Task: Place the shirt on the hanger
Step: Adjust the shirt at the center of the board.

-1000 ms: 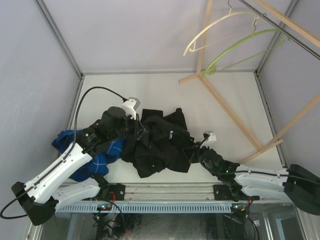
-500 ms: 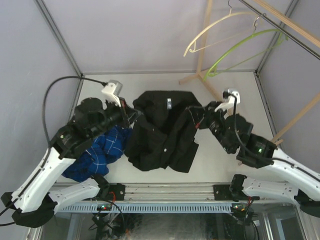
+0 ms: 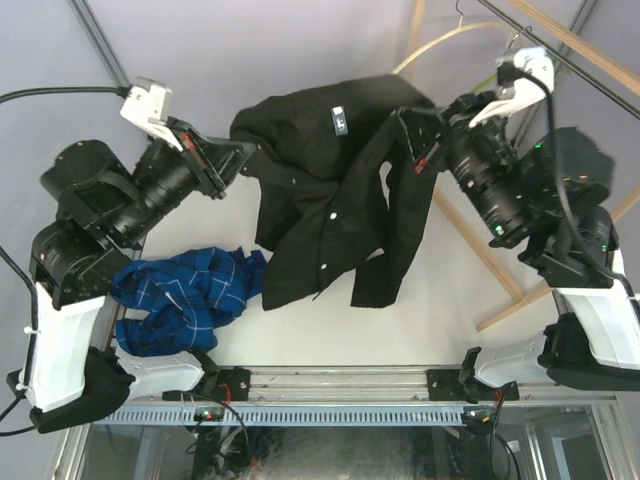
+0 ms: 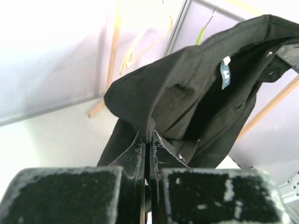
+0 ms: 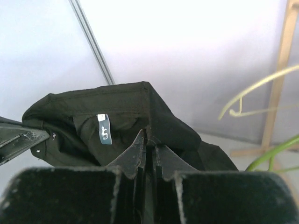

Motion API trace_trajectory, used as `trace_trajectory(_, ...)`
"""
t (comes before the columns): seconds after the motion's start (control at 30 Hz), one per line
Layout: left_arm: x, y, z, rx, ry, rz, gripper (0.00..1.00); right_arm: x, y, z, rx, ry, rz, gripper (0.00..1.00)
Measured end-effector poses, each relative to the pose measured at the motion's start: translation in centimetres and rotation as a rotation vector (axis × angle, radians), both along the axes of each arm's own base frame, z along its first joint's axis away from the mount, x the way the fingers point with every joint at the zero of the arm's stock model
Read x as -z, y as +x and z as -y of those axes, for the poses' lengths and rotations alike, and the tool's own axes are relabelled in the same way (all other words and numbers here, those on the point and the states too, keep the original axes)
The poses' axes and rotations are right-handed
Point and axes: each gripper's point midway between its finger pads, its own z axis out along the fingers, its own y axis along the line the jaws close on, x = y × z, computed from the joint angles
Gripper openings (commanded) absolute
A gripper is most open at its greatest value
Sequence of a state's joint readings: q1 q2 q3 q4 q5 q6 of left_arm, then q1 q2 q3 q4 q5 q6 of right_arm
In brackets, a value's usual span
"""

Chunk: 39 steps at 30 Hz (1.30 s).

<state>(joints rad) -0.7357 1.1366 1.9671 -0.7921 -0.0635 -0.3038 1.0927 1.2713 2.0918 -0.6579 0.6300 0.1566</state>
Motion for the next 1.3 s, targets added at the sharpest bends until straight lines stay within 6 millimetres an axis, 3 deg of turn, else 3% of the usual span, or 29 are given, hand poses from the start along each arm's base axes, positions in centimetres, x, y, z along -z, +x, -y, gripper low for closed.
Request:
trace_trajectory(0.1, -2.7, 0.0, -0.4, -0.012, -0.029, 0.050, 0.00, -3.9, -1.0, 0.3, -0.006, 0.005, 0.088, 0.00)
trace_trajectory(0.2, -4.4, -0.3, -0.7, -0.014, -0.049, 0.085, 0.00, -6.7, -2.7, 0.1, -0.028, -0.011, 0.175, 0.00)
trace_trajectory(0.4, -6.0, -1.3, -0.7, 0.010, -0.077, 0.123, 0.00, -9.5, -5.2, -1.0, 0.000, -0.097, 0.305, 0.00)
trace_trajectory(0.5, -5.7, -1.6, -0.5, 0.023, -0.073, 0.124, 0.00, -8.8, -5.2, -1.7, 0.030, -0.170, 0.306, 0.00)
trace_trajectory(0.73, -1.4, -2.2, -1.6, -0.007, -0.011, 0.056, 0.00, -3.6, -3.8, -3.6, -0.004, -0.304, 0.224, 0.00)
trace_trajectory(0.83, -1.2, -2.4, -2.3, -0.023, -0.004, 0.049, 0.00, -2.3, -2.9, -3.8, -0.031, -0.319, 0.189, 0.00)
trace_trajectory(0.9, -2.2, -2.7, -2.7, -0.025, -0.009, 0.058, 0.00, -2.3, -2.8, -4.1, -0.061, -0.311, 0.178, 0.00)
trace_trajectory(1.07, -7.3, -4.6, -3.1, 0.015, -0.082, 0.151, 0.00, -4.3, -3.7, -4.6, -0.127, -0.241, 0.207, 0.00)
trace_trajectory(1.3, -10.0, -7.8, -1.1, 0.142, -0.089, 0.229, 0.00, -5.5, -4.5, -2.4, -0.143, -0.197, 0.230, 0.00)
